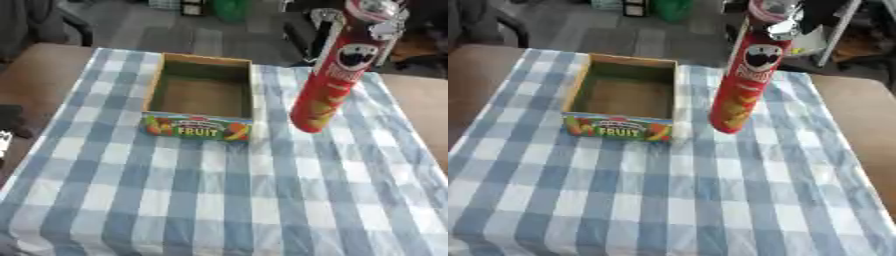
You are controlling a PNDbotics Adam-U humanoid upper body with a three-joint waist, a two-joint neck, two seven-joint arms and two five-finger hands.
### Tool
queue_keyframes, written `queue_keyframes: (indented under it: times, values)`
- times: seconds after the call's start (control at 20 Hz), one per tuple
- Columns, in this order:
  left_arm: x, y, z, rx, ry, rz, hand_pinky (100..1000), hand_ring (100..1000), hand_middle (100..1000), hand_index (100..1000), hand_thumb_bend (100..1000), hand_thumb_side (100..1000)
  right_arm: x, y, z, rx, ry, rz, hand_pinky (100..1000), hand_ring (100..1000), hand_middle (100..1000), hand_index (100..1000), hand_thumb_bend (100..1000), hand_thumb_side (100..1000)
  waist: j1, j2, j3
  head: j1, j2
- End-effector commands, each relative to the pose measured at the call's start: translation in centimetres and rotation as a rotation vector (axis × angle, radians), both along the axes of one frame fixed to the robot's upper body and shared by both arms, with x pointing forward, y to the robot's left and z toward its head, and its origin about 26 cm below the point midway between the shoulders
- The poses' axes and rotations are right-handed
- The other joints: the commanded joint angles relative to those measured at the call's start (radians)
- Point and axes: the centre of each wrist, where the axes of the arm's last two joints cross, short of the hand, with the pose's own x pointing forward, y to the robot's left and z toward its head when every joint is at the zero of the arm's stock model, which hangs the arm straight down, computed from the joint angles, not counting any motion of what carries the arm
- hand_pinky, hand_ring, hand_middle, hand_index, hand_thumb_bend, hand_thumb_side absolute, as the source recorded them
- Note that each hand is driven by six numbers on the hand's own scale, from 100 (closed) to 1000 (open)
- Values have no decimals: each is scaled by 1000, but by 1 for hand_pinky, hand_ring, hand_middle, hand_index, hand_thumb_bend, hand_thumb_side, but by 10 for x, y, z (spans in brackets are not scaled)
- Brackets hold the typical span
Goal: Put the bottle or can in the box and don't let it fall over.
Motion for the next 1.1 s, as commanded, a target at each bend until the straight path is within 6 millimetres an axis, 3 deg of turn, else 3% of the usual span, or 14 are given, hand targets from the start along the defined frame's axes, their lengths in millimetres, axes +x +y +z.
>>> queue_keyframes:
  times: [0.05, 0.4, 0.75, 1.1]
  values:
    - [2, -6, 11, -1, -37, -34, 685, 511, 529, 684, 402, 638, -3, -2, 22, 40, -69, 2, 318, 456, 644, 781, 172, 439, 6, -2, 18, -31, -22]
    - [8, -16, 20, -8, -66, -81, 686, 510, 528, 684, 404, 637, 2, 21, 33, 61, -135, 61, 319, 455, 648, 781, 166, 431, 1, 29, 87, -102, -62]
    - [12, -26, 30, -11, -97, -133, 686, 510, 528, 684, 398, 636, 10, 41, 26, 48, -145, 96, 331, 466, 663, 796, 164, 406, -5, 59, 148, -171, -89]
    - [13, -28, 33, -9, -103, -145, 686, 509, 528, 684, 405, 637, 17, 38, 9, -5, -179, 39, 359, 488, 682, 794, 168, 411, -16, 71, 159, -191, -98]
